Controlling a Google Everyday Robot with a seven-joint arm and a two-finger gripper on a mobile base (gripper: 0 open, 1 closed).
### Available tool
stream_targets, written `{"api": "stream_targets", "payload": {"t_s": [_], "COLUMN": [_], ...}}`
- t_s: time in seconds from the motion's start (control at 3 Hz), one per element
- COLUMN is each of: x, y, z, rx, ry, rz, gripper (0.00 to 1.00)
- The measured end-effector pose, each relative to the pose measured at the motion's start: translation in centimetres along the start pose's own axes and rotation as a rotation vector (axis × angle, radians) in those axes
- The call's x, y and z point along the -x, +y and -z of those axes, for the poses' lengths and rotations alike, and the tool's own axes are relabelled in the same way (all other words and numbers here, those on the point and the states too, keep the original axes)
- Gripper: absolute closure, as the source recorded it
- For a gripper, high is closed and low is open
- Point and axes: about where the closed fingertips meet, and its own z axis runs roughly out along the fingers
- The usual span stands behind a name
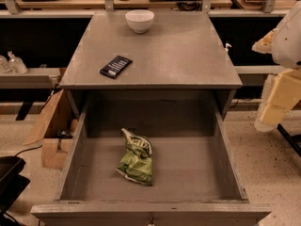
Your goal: Pick green jalapeno chip bag from top drawer and place on counter
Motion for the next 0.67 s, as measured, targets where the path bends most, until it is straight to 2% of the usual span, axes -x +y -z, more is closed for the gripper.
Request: {"api": "stream_targets", "payload": {"t_s": [0.33, 0.67], "x": [0.0, 1.4], "y": [0.0, -1.4], "z": [0.0, -3.6], "rx": [0.000, 0.010], "ry": [0.000, -0.041], "rz": [0.000, 0.016], "gripper": [0.00, 0.00]}}
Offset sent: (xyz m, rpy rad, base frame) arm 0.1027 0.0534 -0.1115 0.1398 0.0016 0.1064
